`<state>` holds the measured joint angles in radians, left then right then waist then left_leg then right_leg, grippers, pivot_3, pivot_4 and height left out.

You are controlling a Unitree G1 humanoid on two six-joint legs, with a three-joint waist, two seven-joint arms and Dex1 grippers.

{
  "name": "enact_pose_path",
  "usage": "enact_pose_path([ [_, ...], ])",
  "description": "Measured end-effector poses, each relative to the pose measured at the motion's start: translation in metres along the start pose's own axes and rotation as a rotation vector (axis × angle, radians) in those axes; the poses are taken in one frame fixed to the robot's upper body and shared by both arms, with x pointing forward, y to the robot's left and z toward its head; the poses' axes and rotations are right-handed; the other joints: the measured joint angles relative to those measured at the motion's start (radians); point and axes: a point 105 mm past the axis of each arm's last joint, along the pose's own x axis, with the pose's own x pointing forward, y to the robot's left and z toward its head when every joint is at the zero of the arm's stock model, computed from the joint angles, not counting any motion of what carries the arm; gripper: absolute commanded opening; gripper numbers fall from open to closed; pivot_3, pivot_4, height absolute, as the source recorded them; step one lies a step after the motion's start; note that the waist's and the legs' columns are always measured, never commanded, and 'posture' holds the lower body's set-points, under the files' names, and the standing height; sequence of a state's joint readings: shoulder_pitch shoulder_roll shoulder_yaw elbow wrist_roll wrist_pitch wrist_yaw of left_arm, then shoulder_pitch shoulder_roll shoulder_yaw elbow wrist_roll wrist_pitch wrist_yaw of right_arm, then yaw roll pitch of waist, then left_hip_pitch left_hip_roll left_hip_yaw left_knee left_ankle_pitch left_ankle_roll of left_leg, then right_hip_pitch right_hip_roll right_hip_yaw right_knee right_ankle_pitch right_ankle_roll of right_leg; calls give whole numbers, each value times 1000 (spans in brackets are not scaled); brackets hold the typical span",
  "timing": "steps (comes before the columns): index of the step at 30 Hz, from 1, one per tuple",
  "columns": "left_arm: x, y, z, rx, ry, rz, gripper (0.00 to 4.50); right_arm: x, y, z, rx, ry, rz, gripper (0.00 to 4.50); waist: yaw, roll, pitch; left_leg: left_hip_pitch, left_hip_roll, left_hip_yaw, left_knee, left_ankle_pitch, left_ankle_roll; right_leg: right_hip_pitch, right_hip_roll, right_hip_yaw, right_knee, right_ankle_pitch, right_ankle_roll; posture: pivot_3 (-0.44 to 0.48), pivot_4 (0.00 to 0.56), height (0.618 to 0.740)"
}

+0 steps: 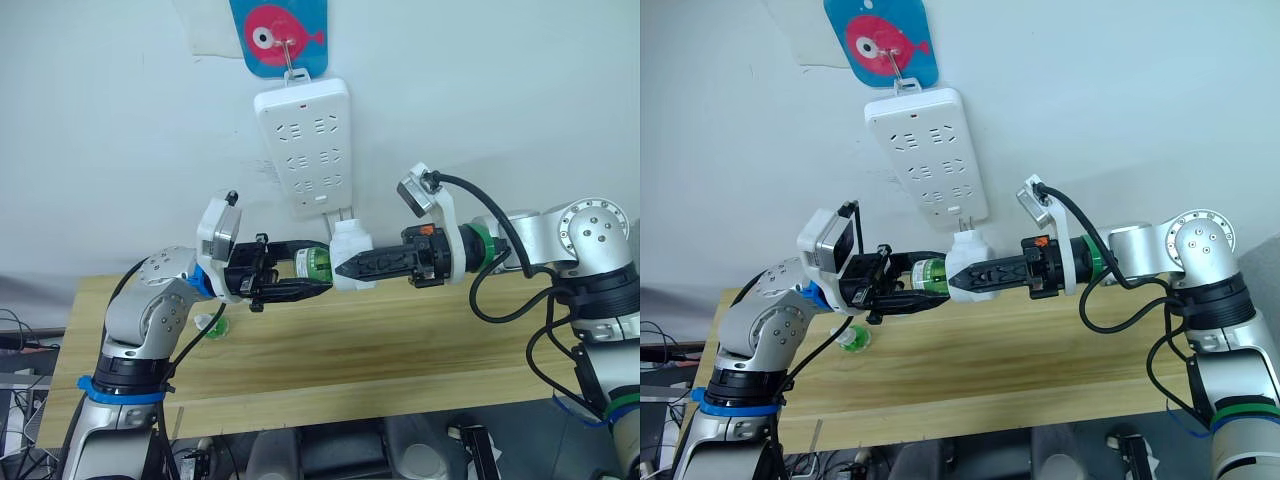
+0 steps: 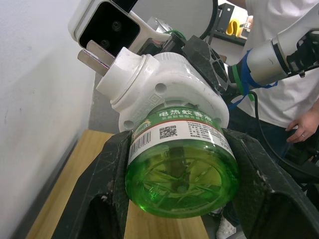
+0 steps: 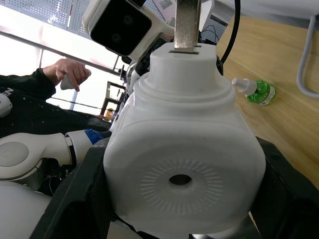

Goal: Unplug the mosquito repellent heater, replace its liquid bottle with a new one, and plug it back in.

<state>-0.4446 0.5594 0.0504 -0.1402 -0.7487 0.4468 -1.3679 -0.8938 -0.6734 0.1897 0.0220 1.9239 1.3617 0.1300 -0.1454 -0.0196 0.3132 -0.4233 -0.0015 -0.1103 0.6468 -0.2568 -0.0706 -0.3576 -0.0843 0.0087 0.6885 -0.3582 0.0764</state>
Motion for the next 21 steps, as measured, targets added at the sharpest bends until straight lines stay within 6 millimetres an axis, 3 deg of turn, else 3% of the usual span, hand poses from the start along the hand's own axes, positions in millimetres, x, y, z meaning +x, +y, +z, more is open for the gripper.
enact_pose_path([
  [15,-1,-1,3,-75,17,-5,2275,1,1,-1,0,5,7,3052,0,0,1,0,0,0,0,0,0,0,0,0,0,0,0,-212,316,740],
  [21,-1,-4,3,-159,68,19,2275,1,2,-4,-3,10,12,3052,1,0,6,0,0,0,0,0,0,0,0,0,0,0,0,-202,349,740],
])
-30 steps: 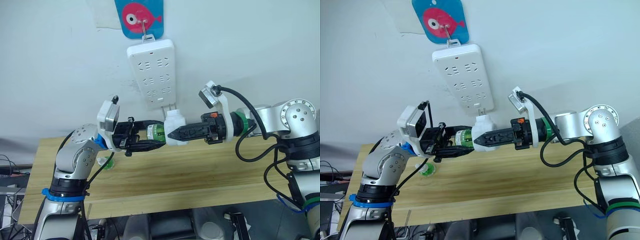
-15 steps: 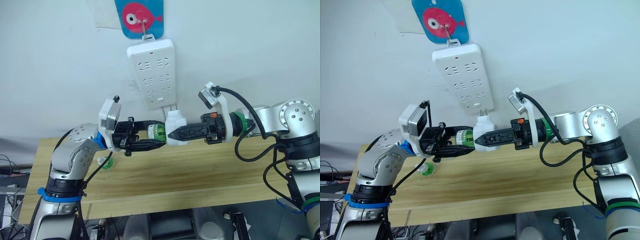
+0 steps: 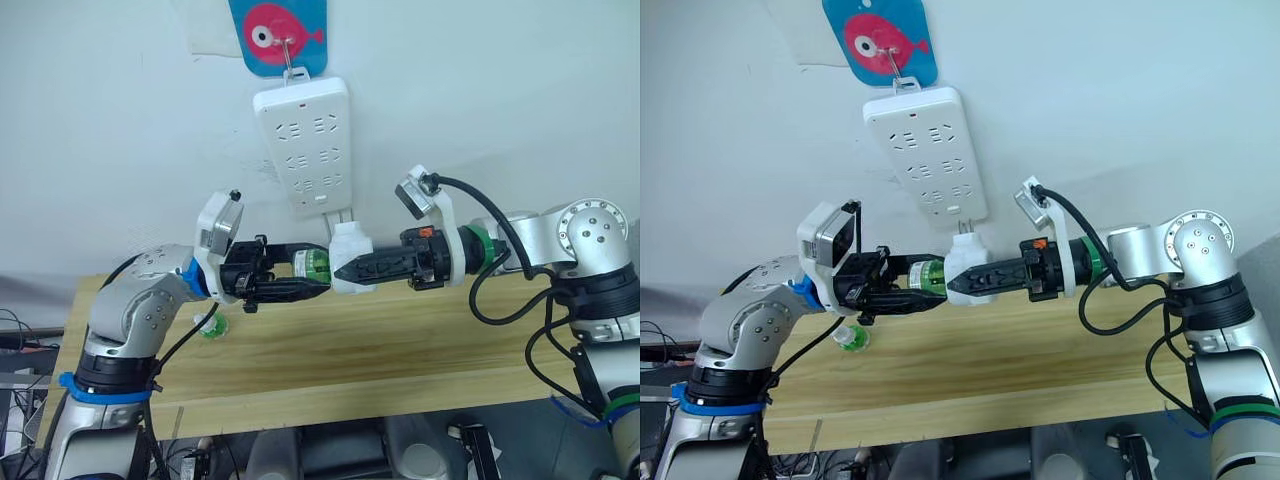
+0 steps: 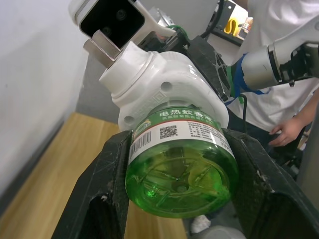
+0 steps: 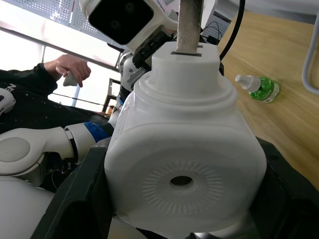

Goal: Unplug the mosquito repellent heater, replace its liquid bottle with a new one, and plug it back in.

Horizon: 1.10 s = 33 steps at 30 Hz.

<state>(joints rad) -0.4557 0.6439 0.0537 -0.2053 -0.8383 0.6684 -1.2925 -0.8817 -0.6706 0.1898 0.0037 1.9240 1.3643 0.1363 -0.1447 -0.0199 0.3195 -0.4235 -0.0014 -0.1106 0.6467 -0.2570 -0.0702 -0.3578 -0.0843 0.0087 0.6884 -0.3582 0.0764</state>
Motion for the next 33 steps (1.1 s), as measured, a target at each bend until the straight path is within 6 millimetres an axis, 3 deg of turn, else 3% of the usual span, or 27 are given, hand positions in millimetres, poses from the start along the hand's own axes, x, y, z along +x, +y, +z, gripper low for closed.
enact_pose_path([
  [9,3,-7,-9,-167,104,46,2275,-1,-6,-12,28,20,-15,3052,1,-2,30,-2,0,-1,1,0,0,-2,0,0,1,0,0,-189,385,740],
  [16,1,-13,-8,-416,78,31,2275,1,-2,-17,9,30,-1,3052,2,-2,47,-10,0,0,3,1,-2,-11,0,0,9,0,0,-192,400,740],
  [33,-2,-17,1,-772,78,-50,2275,3,10,-18,-55,19,21,3052,3,-4,64,-11,0,1,13,1,-2,-15,0,2,12,0,0,-200,389,740],
])
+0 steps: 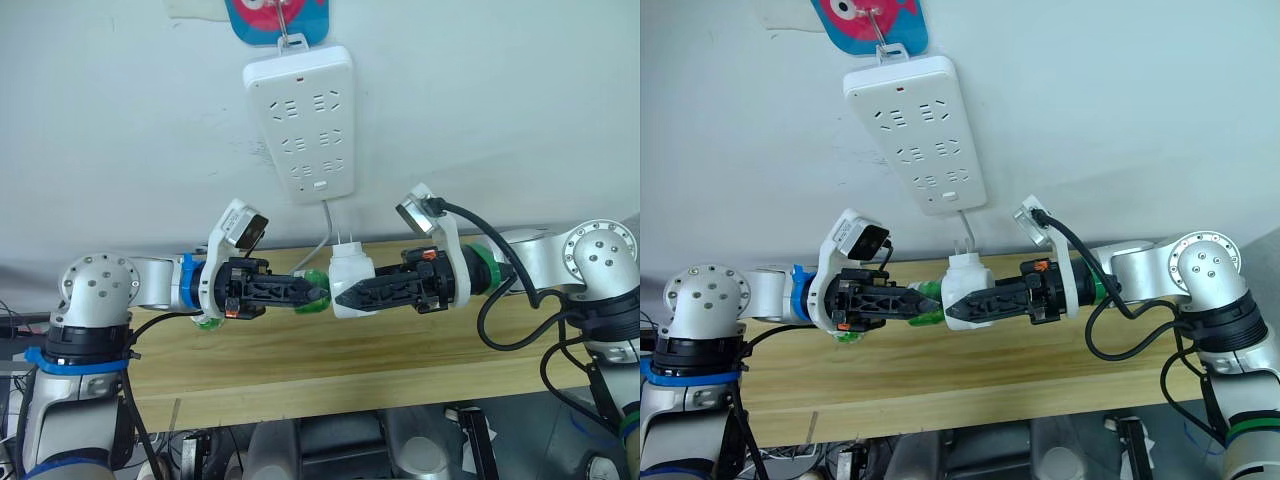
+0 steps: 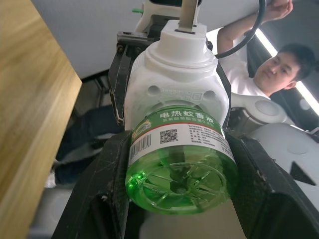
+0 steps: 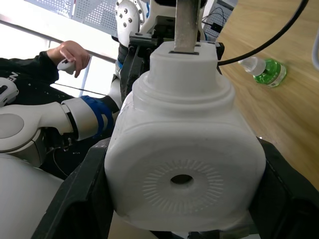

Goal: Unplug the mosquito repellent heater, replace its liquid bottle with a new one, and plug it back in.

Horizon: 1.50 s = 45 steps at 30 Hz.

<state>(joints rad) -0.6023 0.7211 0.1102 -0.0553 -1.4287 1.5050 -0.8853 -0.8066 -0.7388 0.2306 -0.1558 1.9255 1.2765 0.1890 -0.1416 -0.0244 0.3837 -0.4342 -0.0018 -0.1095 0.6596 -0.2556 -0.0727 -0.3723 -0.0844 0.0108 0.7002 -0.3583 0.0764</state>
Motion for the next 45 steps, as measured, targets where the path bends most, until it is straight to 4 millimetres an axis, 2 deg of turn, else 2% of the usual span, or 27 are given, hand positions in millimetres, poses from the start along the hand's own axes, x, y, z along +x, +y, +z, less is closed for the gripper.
enact_pose_path([
  [8,1,2,-1,59,-8,31,2275,0,-1,1,2,-7,-5,3052,0,0,0,0,0,1,0,0,0,0,0,0,0,0,0,-195,384,740],
  [9,1,2,-1,84,-11,37,2835,-1,-1,1,3,-10,-6,3052,0,0,0,0,0,1,0,0,0,0,0,0,-1,0,0,-195,384,740],
  [15,-3,9,3,226,-44,115,4475,0,-2,1,9,-22,-4,3052,1,0,0,0,1,1,0,0,0,0,0,1,-1,0,0,-187,375,740],
  [18,-5,9,6,336,-64,127,4475,0,-2,2,10,-30,-1,3052,3,0,0,0,1,1,0,0,0,-1,0,0,-1,0,0,-184,370,740],
  [27,-13,0,15,836,-100,183,4475,-7,-5,2,24,-65,-7,3052,6,0,0,-1,0,1,-1,0,0,0,0,0,-1,0,0,-175,364,740],
  [34,-11,-3,7,1065,-42,213,4475,-7,0,6,16,-90,32,3052,6,0,0,-2,0,0,-1,0,0,0,0,0,-1,0,0,-174,366,740],
  [38,-9,2,2,1168,10,243,4475,-7,2,6,17,-95,50,3052,6,0,0,-2,0,0,-1,0,0,0,0,0,-1,0,0,-171,371,740],
  [45,0,0,12,1388,-33,280,4475,-6,3,7,19,-101,60,3052,8,0,0,-3,0,0,0,-1,1,0,-1,-1,0,0,0,-168,375,740],
])
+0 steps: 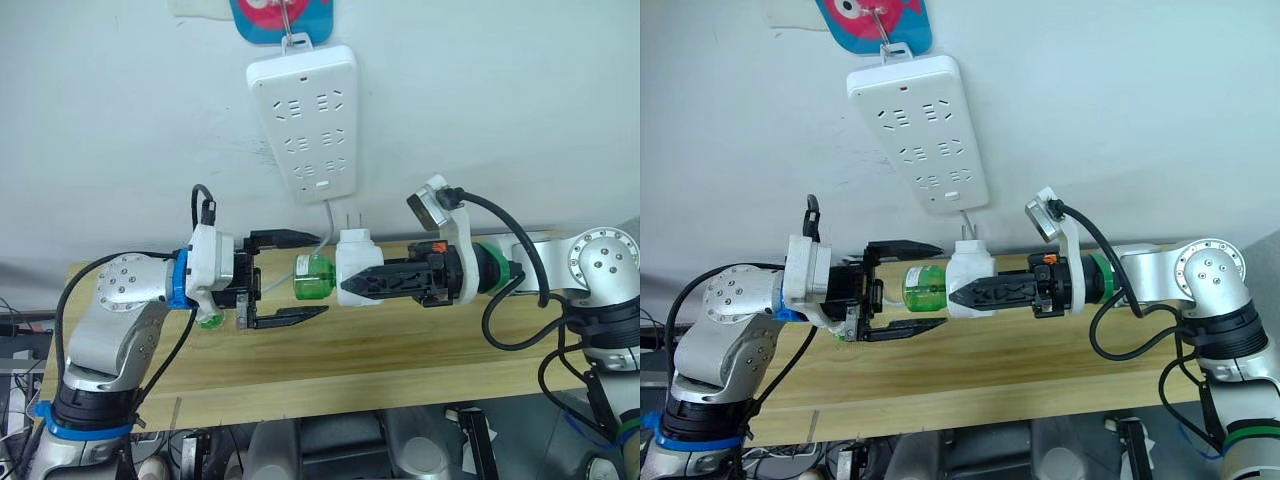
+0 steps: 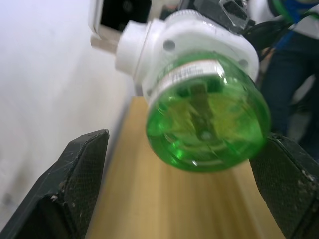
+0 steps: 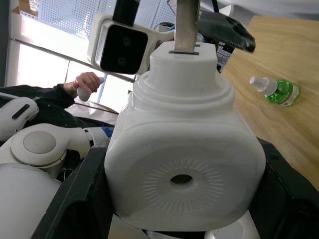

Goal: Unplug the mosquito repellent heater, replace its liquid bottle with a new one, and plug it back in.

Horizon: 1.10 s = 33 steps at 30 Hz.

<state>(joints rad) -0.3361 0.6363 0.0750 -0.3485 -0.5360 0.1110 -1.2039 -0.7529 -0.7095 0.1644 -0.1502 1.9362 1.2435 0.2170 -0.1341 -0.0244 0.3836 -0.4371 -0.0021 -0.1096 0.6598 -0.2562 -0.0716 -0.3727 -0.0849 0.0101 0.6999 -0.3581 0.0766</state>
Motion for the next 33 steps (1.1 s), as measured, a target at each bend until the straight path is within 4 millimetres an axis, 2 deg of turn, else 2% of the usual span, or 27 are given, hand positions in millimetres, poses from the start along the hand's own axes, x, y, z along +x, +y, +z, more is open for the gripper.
enact_pose_path([
  [10,5,3,8,126,-36,30,4475,-4,-3,3,15,-28,-2,3052,-1,0,0,0,0,0,0,0,1,0,0,0,0,0,0,-169,378,740],
  [27,-2,-5,3,113,-12,-10,4475,-5,-9,0,47,-25,-27,3052,-1,0,0,-1,0,0,0,-1,1,0,0,0,0,0,0,-162,378,740],
  [30,-2,-6,4,112,-14,-14,3924,-5,-9,-1,47,-22,-27,3052,-1,0,0,-1,0,0,0,-1,1,0,0,0,0,0,0,-165,376,740],
  [33,-2,-6,4,111,-15,-18,3013,-5,-10,-1,51,-20,-28,3052,-1,0,0,-1,0,0,0,-1,1,0,0,0,0,0,0,-165,377,740],
])
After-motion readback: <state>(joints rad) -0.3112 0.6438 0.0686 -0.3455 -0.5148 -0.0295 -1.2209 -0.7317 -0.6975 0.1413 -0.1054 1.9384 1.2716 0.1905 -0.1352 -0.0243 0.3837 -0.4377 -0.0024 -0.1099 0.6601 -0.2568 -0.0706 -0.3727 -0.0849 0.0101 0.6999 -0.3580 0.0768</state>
